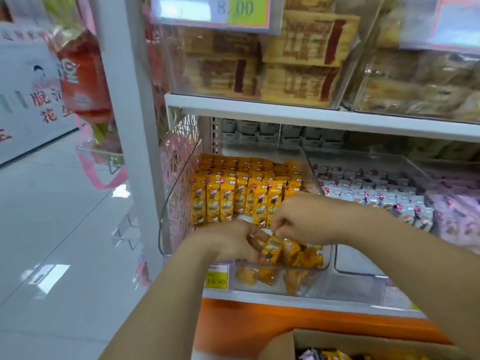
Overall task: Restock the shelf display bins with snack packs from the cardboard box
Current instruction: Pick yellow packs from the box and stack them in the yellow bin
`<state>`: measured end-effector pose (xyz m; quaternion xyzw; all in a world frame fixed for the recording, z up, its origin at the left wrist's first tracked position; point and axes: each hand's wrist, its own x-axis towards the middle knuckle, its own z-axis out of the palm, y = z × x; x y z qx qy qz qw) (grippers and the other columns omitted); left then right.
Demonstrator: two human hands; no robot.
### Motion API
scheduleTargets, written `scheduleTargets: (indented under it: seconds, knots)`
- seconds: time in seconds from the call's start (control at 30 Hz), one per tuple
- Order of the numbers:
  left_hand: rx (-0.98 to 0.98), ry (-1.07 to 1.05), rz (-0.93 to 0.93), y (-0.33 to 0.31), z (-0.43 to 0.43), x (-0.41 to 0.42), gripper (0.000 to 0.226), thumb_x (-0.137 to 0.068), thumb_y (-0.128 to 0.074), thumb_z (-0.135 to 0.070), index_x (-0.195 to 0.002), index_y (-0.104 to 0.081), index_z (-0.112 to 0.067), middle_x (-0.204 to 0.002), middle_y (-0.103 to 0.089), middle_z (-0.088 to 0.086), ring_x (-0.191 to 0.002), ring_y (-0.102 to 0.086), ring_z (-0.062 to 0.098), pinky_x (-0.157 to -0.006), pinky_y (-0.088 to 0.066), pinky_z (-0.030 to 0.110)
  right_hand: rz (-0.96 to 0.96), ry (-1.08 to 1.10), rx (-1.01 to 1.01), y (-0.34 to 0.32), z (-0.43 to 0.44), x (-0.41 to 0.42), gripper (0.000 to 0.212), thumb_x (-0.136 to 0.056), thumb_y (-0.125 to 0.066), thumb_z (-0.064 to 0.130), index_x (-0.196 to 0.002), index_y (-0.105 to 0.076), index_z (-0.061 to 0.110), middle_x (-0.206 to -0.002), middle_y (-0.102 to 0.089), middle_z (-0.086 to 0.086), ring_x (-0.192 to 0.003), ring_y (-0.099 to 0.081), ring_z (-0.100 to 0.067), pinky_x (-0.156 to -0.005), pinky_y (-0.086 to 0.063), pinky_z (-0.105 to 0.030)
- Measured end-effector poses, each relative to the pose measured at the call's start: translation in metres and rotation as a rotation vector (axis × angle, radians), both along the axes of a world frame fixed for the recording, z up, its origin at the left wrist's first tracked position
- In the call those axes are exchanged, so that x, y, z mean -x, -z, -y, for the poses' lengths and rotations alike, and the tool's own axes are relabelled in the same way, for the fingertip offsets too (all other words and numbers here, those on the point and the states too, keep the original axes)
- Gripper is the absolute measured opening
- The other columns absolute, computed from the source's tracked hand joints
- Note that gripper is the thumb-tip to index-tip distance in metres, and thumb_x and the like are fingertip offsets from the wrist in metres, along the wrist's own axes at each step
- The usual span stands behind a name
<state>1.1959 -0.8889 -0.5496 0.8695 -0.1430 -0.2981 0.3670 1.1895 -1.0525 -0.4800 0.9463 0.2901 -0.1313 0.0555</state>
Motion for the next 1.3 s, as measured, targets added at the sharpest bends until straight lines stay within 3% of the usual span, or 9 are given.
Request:
scheduleTargets:
  seconds: [0.17,0.23,0.4,0.6,0.7,0.8,0.93,1.1,1.3]
  knots:
    - [0.044,0.034,-0.044,0.001,0.001,-0.004,0.053,-0.086,-0.069,-0.017,-0.135,-0.048,-0.023,-0.095,-0.060,-0.015,-0.094,-0.058,0.007,-0.087,-0.046,0.021,-0.122,0.053,0.068,0.011,-0.010,-0.025,0.045,-0.093,-0.059,0.024,-0.136,-0.048,0.022,-0.134,-0.051,0.000,-0.120,-0.048,-0.020,-0.096,-0.043,-0.031]
    - [0.064,0.051,-0.053,0.002,0.001,-0.005,0.054,-0.087,-0.067,-0.011,-0.136,-0.047,-0.020,-0.097,-0.059,-0.012,-0.098,-0.059,0.009,-0.089,-0.048,0.023,-0.228,0.085,0.139,0.016,-0.013,-0.030,0.053,-0.085,-0.068,0.031,-0.134,-0.050,0.023,-0.129,-0.053,0.001,-0.114,-0.051,-0.018,-0.096,-0.045,-0.035]
    - [0.132,0.043,-0.058,0.004,-0.001,-0.005,0.051,-0.087,-0.062,-0.003,-0.135,-0.049,-0.015,-0.108,-0.060,-0.003,-0.105,-0.059,0.014,-0.098,-0.047,0.031,-0.298,0.103,0.229,0.017,-0.019,-0.031,0.051,-0.079,-0.074,0.039,-0.123,-0.058,0.021,-0.095,-0.054,0.010,-0.089,-0.048,-0.013,-0.069,-0.042,-0.027]
    - [0.064,0.047,-0.007,0.008,-0.013,-0.005,0.049,-0.084,-0.071,-0.034,-0.129,-0.057,-0.021,-0.113,-0.068,-0.005,-0.101,-0.063,0.013,-0.092,-0.048,0.027,-0.331,0.107,0.223,0.019,-0.018,-0.032,0.053,-0.077,-0.073,0.048,-0.123,-0.059,0.027,-0.099,-0.048,0.015,-0.101,-0.048,-0.015,-0.082,-0.042,-0.029]
    - [0.086,-0.004,-0.007,0.003,-0.021,-0.003,0.044,-0.085,-0.068,-0.038,-0.123,-0.060,-0.019,-0.112,-0.068,-0.001,-0.099,-0.065,0.011,-0.095,-0.049,0.027,-0.212,0.101,0.064,0.018,-0.012,-0.034,0.035,-0.074,-0.076,0.044,-0.098,-0.054,0.032,-0.084,-0.037,0.019,-0.085,-0.042,-0.009,-0.070,-0.038,-0.026]
    - [0.301,-0.217,0.035,-0.006,-0.030,-0.001,0.028,-0.088,-0.065,-0.034,-0.113,-0.061,-0.022,-0.107,-0.068,0.000,-0.090,-0.066,0.011,-0.080,-0.050,0.023,-0.017,0.132,-0.115,0.014,-0.006,-0.035,0.034,-0.073,-0.074,0.049,-0.078,-0.045,0.033,-0.081,-0.044,0.016,-0.077,-0.045,-0.008,-0.067,-0.039,-0.029]
    - [0.620,-0.519,0.158,-0.010,-0.033,-0.005,0.033,-0.088,-0.066,-0.021,-0.119,-0.056,-0.018,-0.113,-0.064,0.014,-0.090,-0.066,0.018,-0.068,-0.056,0.020,0.006,0.208,-0.509,0.021,-0.017,-0.036,0.029,-0.077,-0.073,0.044,-0.091,-0.054,0.027,-0.091,-0.059,0.008,-0.074,-0.054,-0.005,-0.065,-0.045,-0.023]
    - [0.369,-0.518,0.383,-0.002,-0.023,-0.018,0.032,-0.085,-0.070,-0.023,-0.111,-0.058,-0.009,-0.107,-0.064,0.014,-0.096,-0.064,0.033,-0.084,-0.053,0.053,0.048,0.207,-0.541,0.025,-0.023,-0.042,0.033,-0.083,-0.072,0.033,-0.111,-0.061,0.019,-0.097,-0.064,0.007,-0.076,-0.054,-0.004,-0.058,-0.038,-0.011]
    - [0.074,-0.545,0.540,-0.002,-0.009,-0.036,0.049,-0.085,-0.071,-0.027,-0.129,-0.051,-0.018,-0.109,-0.061,0.001,-0.097,-0.059,0.021,-0.078,-0.047,0.031,0.420,0.219,-0.504,-0.001,0.018,-0.023,0.031,-0.087,-0.065,0.034,-0.118,-0.062,0.029,-0.112,-0.064,0.013,-0.104,-0.057,-0.008,-0.093,-0.048,-0.033]
